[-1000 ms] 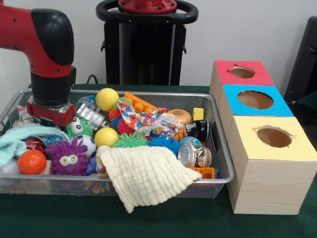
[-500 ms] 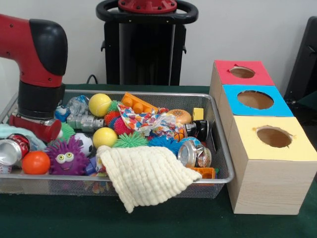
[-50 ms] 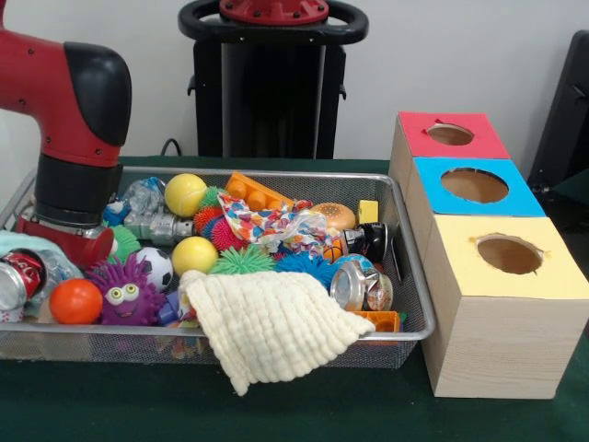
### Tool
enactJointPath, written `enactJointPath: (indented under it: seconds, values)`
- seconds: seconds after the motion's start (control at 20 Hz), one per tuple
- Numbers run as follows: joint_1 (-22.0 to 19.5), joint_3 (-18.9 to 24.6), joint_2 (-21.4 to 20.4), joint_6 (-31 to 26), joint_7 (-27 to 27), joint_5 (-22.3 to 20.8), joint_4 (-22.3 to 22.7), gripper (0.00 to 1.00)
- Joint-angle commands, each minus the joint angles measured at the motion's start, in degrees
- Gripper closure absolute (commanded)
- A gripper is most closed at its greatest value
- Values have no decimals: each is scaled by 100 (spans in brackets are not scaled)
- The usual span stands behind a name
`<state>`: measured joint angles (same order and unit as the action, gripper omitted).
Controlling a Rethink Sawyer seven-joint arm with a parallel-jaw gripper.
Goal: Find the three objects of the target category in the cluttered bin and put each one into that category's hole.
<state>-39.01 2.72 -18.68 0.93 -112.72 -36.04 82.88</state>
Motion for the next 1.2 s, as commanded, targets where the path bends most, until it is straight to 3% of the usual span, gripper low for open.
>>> enactJointPath:
  seconds: [0.05, 0.35, 0.6, 0.85, 1.2]
  values:
    - [-119, 192, 927, -56, -124, -276, -405, 100]
    - [-334, 482, 737, -345, -96, -171, 7, 100]
    - [-328, 552, 138, -619, -503, 233, 1062, 100]
    - [-206, 492, -238, -689, -698, 482, 1665, 100]
    - [-574, 781, -642, -1155, -624, 909, 2541, 100]
